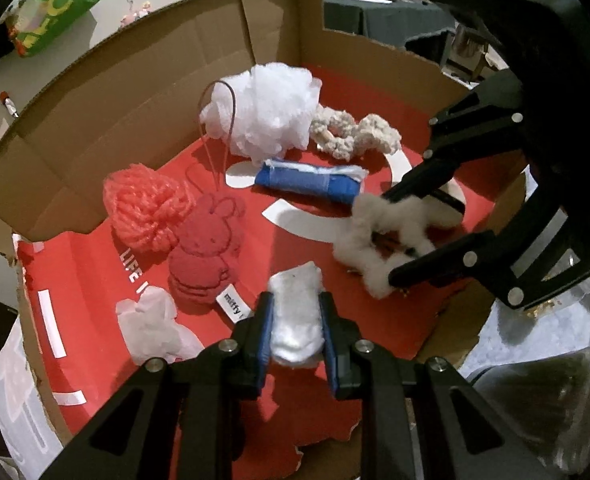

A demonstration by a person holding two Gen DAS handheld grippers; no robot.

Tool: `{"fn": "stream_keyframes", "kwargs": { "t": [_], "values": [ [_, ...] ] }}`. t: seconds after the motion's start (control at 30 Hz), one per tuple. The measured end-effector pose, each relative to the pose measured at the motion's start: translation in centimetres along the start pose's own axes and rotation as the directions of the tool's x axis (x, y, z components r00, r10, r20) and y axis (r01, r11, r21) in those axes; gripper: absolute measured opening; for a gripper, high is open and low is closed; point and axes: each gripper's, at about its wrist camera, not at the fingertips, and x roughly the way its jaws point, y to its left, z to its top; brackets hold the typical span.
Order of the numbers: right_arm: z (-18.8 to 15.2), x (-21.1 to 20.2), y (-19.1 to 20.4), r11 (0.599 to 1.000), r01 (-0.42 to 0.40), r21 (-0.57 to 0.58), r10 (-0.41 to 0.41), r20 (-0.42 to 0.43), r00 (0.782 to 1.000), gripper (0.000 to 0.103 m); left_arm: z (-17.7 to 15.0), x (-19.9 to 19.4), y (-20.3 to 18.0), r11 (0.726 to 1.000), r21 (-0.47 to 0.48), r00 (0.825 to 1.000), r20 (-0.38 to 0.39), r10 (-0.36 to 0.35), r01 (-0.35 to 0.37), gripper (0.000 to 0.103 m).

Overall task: Organize soft objects
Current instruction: 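Open both tools to release the white cloth and scrunchie in the box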

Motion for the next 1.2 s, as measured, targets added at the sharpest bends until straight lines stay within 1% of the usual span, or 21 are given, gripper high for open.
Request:
{"fn": "stream_keyframes", "kwargs": {
  "t": [0.03,0.2,0.37,0.53,0.6,0.67,0.8,0.87,0.93,0.97,1.07,1.13,1.2],
  "values": [
    [0.0,0.1,0.0,1.0,0.002,0.0,-0.002,-0.002,1.0,0.045,0.5,0.3,0.0,1.0,0.0,1.0,-0.004,0.002,-0.002,0.023],
    [0.1,0.1,0.1,1.0,0.011,-0.002,-0.011,-0.004,1.0,0.045,0.7,0.5,0.1,1.0,0.001,1.0,-0.014,0.001,-0.001,0.023],
    [0.5,0.7,0.3,1.0,0.025,-0.003,-0.026,-0.012,1.0,0.045,0.8,0.7,-0.1,1.0,0.005,1.0,-0.018,0.006,-0.006,0.026],
    [0.7,1.1,0.3,0.999,0.032,0.006,-0.032,-0.018,0.999,0.046,0.7,0.6,-0.2,1.0,0.005,1.0,-0.016,0.008,-0.008,0.034],
    [0.8,1.1,0.3,0.999,0.041,0.001,-0.041,-0.018,0.999,0.052,0.5,0.6,-0.3,1.0,0.005,1.0,-0.018,0.007,-0.007,0.035],
    [0.8,1.2,0.5,0.999,0.048,-0.003,-0.048,-0.016,0.999,0.054,0.5,0.5,-0.4,1.0,0.006,1.0,-0.02,0.012,-0.012,0.037],
    [0.8,1.2,0.7,0.999,0.053,-0.006,-0.053,-0.016,0.998,0.055,0.5,0.5,-0.4,1.0,0.002,1.0,-0.015,0.016,-0.016,0.048],
    [0.8,1.1,0.7,0.998,0.058,-0.004,-0.058,-0.013,0.998,0.055,0.4,0.4,-0.4,1.0,-0.007,1.0,-0.009,0.016,-0.016,0.051],
    [0.9,0.9,0.7,0.998,0.067,0.002,-0.067,-0.008,0.998,0.058,0.4,0.0,-0.5,1.0,-0.017,1.0,0.0,0.02,-0.02,0.058],
    [0.8,0.7,0.7,0.997,0.071,0.004,-0.071,-0.005,0.997,0.061,0.3,-0.3,-0.6,0.999,-0.025,1.0,0.007,0.023,-0.023,0.059],
    [0.8,-0.3,0.4,0.997,0.08,0.02,-0.08,0.014,0.997,0.063,0.0,-1.2,-0.4,0.998,-0.058,0.999,0.031,0.031,-0.03,0.066],
    [0.8,-1.2,0.3,0.995,0.092,0.041,-0.093,0.031,0.995,0.067,-0.3,-2.0,-0.1,0.995,-0.091,0.998,0.051,0.047,-0.043,0.073],
    [0.6,-2.0,0.3,0.992,0.112,0.062,-0.115,0.048,0.992,0.072,-0.6,-2.7,0.2,0.992,-0.118,0.996,0.065,0.061,-0.053,0.077]
  ]
}}
